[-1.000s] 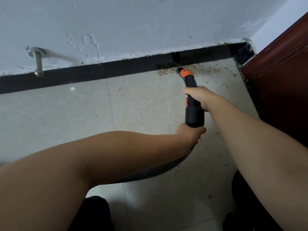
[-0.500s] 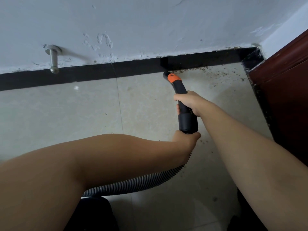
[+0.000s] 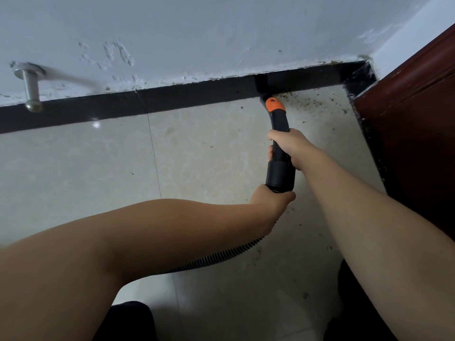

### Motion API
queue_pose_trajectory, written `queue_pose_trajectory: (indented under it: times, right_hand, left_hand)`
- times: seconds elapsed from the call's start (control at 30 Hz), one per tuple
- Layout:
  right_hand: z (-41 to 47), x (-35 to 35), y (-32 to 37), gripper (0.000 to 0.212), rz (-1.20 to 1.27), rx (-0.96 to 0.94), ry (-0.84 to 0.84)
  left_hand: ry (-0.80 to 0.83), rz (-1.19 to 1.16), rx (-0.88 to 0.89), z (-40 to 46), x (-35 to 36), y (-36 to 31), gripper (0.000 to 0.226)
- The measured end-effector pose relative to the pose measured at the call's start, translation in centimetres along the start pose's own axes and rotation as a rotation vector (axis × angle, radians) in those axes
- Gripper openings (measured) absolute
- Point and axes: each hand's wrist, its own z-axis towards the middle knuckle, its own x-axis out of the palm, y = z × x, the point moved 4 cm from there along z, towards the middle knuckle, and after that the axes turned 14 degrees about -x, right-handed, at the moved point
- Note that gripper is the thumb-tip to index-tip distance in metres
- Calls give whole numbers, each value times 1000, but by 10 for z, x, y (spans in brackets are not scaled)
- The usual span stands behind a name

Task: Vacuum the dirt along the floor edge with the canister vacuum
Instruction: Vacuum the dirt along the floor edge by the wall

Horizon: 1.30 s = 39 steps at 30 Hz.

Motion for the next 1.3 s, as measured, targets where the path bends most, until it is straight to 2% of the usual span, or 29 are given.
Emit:
queue_pose_trajectory:
  times: [0.33, 0.47, 0.67, 1.17, 1.3]
  right_hand:
    - [21, -36, -4, 15, 62, -6, -130]
    - [26, -40, -1, 16, 81, 3, -133]
    - [16, -25, -2, 9, 34, 3, -67]
    - [-22, 59, -1, 11, -61, -47, 153]
    - [-31, 82, 1, 13, -135, -85, 219]
  left_hand:
    - [55, 89, 32, 16, 18, -22, 26]
    - [57, 87, 38, 18, 18, -30, 26]
    - [45, 38, 16, 13, 15, -16, 26]
    - [-47, -107, 12, -11, -37, 28, 20]
    - [-62, -155, 3, -16, -51, 37, 24]
